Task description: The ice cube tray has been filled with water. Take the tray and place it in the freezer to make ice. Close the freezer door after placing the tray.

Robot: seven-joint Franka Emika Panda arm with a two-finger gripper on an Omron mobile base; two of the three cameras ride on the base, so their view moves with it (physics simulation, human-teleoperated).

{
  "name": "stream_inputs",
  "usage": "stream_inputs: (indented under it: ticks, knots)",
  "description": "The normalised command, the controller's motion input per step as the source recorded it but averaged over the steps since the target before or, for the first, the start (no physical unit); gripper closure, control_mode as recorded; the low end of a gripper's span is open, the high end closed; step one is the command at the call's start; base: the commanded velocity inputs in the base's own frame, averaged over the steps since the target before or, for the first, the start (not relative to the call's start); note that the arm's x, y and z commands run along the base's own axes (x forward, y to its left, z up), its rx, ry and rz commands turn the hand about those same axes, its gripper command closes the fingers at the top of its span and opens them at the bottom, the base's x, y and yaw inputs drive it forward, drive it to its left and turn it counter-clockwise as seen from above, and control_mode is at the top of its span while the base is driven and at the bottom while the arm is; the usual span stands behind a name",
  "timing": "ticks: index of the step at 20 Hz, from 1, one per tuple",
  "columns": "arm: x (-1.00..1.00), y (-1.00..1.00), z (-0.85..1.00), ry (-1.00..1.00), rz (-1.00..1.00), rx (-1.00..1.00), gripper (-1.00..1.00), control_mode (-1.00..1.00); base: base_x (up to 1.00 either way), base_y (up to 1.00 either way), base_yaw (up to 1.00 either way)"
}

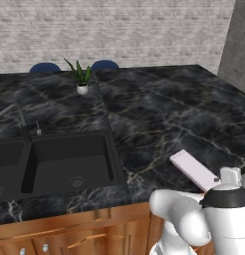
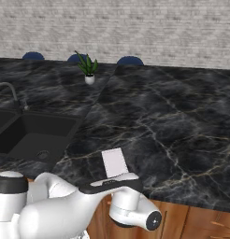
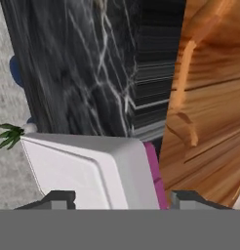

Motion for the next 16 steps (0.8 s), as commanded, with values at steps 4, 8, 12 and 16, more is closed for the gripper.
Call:
stream_inputs:
  ticks: [4, 8, 12, 16]
  knots:
    - [0.14, 0.00, 0.00, 0.00, 0.00, 0.00, 1.00, -1.00, 0.00, 0.00, 0.00]
    - [-0.09, 0.00, 0.15, 0.00, 0.00, 0.00, 1.00, -1.00, 0.00, 0.00, 0.00]
    - [-0.26, 0.01, 0.48, 0.00, 0.00, 0.00, 1.00, -1.00, 0.00, 0.00, 0.00]
    - [-0.27, 0.02, 0.60, -0.02, 0.01, 0.00, 1.00, -1.00, 0.00, 0.00, 0.00]
